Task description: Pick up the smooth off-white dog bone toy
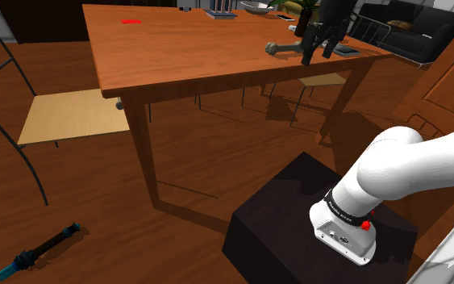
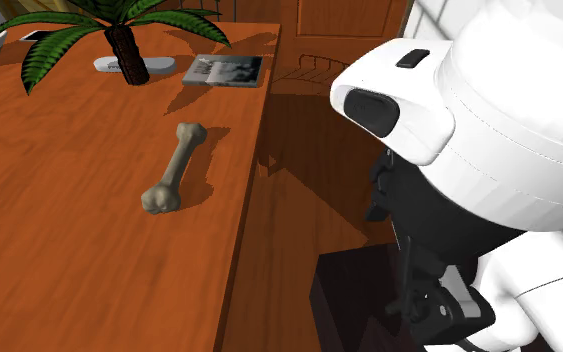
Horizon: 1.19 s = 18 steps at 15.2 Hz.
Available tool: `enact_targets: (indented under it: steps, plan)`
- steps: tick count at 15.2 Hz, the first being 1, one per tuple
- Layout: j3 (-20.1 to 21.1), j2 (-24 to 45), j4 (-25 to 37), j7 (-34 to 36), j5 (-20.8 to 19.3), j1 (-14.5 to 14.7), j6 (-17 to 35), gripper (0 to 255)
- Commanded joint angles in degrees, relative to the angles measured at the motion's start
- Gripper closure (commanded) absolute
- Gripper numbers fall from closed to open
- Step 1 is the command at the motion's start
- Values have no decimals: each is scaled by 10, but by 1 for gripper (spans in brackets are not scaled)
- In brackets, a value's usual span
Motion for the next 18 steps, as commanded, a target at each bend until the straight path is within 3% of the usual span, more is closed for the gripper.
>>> enact_targets:
  steps: [1,11,18]
  plan:
    - [0,0,0,0,0,0,0,0]
    - [-196,50,38,-372,-101,63,56,0]
    - [-339,164,139,-636,-108,141,100,0]
